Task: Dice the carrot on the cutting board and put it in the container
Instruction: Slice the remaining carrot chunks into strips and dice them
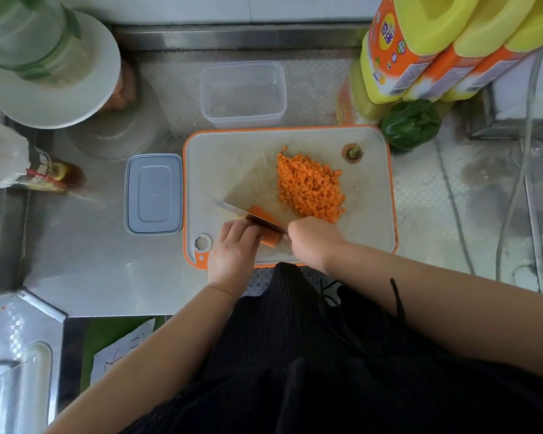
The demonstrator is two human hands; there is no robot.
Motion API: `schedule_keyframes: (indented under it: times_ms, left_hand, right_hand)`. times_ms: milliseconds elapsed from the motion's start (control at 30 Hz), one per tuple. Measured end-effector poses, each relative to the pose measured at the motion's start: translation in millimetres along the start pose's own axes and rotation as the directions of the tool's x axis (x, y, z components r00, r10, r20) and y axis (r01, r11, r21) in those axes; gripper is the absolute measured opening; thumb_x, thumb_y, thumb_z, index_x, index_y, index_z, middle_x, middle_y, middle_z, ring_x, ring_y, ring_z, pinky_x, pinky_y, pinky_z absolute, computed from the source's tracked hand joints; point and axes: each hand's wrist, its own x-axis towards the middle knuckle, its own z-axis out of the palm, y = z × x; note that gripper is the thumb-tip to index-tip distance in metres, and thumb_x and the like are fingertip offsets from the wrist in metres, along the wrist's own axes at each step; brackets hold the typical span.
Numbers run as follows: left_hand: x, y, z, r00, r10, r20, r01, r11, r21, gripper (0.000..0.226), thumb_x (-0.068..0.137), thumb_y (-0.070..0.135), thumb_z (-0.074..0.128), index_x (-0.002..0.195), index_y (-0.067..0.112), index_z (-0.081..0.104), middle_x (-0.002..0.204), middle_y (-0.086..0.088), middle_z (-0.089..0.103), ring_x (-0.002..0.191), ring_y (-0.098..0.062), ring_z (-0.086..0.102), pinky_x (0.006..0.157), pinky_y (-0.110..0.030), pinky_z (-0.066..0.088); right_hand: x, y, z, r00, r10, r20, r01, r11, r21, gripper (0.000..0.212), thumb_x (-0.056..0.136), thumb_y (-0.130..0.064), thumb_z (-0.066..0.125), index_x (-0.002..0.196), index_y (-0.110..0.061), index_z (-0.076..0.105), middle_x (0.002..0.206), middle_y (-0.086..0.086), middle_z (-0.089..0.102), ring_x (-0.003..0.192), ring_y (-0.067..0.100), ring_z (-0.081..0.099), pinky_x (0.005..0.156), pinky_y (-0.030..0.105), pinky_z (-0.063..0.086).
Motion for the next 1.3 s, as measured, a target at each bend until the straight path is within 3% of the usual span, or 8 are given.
schedule_keyframes:
  times_ms: [167, 333, 500, 667, 800, 967, 1133, 1300]
  left_hand:
    - [-2, -1, -3, 1.000, 0.008, 0.000, -0.008, 1.000, 0.026, 0.017, 0.090, 0.015, 0.058, 0.093, 0.003, 0.069, 0.098, -0.013, 0.064, 0.095, -0.030, 0.053, 0.070, -0.043, 0.054]
    - [8, 4, -31, 0.983, 0.143, -0.112, -0.132, 0.986, 0.098, 0.011, 0.095, 0.014, 0.061, 0.099, 0.008, 0.068, 0.100, -0.013, 0.062, 0.090, -0.033, 0.056, 0.079, -0.040, 0.048]
    - [61, 15, -41, 0.966, 0.233, 0.109, -0.251, 0.948, 0.197, 0.034, 0.094, 0.038, 0.047, 0.086, 0.013, 0.068, 0.093, -0.004, 0.064, 0.092, -0.031, 0.054, 0.095, -0.041, 0.033]
    - [43, 9, -46, 0.954, 0.230, -0.192, -0.231, 0.973, 0.020, 0.010, 0.095, 0.019, 0.062, 0.094, 0.011, 0.058, 0.096, -0.011, 0.056, 0.083, -0.031, 0.052, 0.075, -0.038, 0.044]
    - [-2, 4, -24, 0.996, 0.092, 0.002, -0.092, 0.992, 0.090, 0.026, 0.089, 0.031, 0.068, 0.100, 0.008, 0.066, 0.102, -0.014, 0.057, 0.091, -0.031, 0.050, 0.071, -0.041, 0.050]
    - [-11, 8, -8, 0.977, -0.088, 0.192, 0.070, 0.992, 0.102, 0.054, 0.069, 0.027, 0.087, 0.106, 0.008, 0.053, 0.110, -0.019, 0.054, 0.099, -0.039, 0.052, 0.071, -0.045, 0.053]
    - [-3, 6, -5, 0.985, -0.043, 0.168, 0.027, 0.995, 0.096, 0.037, 0.079, 0.026, 0.074, 0.104, 0.004, 0.058, 0.110, -0.017, 0.054, 0.103, -0.036, 0.051, 0.069, -0.043, 0.054]
    - [0, -4, -4, 0.988, 0.135, 0.080, -0.144, 0.981, 0.128, 0.023, 0.092, 0.026, 0.056, 0.093, 0.006, 0.066, 0.102, -0.010, 0.063, 0.098, -0.029, 0.052, 0.077, -0.042, 0.054]
  right_hand:
    - [-5, 3, 8, 0.998, -0.007, -0.059, 0.006, 1.000, -0.013, 0.018, 0.093, 0.004, 0.040, 0.084, -0.009, 0.049, 0.065, 0.002, 0.045, 0.053, 0.018, 0.041, 0.048, 0.033, 0.035]
    - [-6, 2, 18, 0.989, -0.023, -0.146, 0.016, 0.999, -0.047, 0.013, 0.096, -0.006, 0.041, 0.084, -0.011, 0.044, 0.061, -0.001, 0.043, 0.049, 0.016, 0.041, 0.041, 0.027, 0.028]
    - [-16, 1, 21, 0.977, -0.042, -0.210, 0.026, 0.997, -0.077, 0.014, 0.093, -0.002, 0.042, 0.082, -0.011, 0.038, 0.059, -0.001, 0.036, 0.048, 0.016, 0.035, 0.044, 0.027, 0.026]
    - [-17, 7, 17, 0.980, -0.028, -0.198, 0.031, 0.999, 0.016, 0.016, 0.097, -0.010, 0.041, 0.081, -0.011, 0.042, 0.059, -0.001, 0.043, 0.047, 0.015, 0.039, 0.041, 0.028, 0.027]
    - [-17, 11, 11, 0.990, -0.029, -0.141, 0.045, 0.993, 0.112, 0.019, 0.098, -0.016, 0.041, 0.084, -0.010, 0.050, 0.063, 0.001, 0.046, 0.053, 0.018, 0.043, 0.044, 0.030, 0.029]
    - [-20, 10, 12, 0.990, -0.022, -0.137, 0.039, 0.992, 0.122, 0.023, 0.100, -0.023, 0.039, 0.085, -0.010, 0.051, 0.068, 0.003, 0.050, 0.060, 0.023, 0.051, 0.051, 0.031, 0.035]
    - [-22, 10, 18, 0.991, 0.013, -0.131, 0.008, 0.988, 0.155, 0.025, 0.101, -0.024, 0.040, 0.089, -0.007, 0.055, 0.069, 0.003, 0.050, 0.068, 0.025, 0.055, 0.057, 0.034, 0.040]
    - [-21, 7, 19, 0.993, 0.028, -0.113, -0.007, 0.984, 0.180, 0.018, 0.099, -0.019, 0.042, 0.091, -0.008, 0.054, 0.068, 0.001, 0.047, 0.069, 0.024, 0.054, 0.058, 0.033, 0.039]
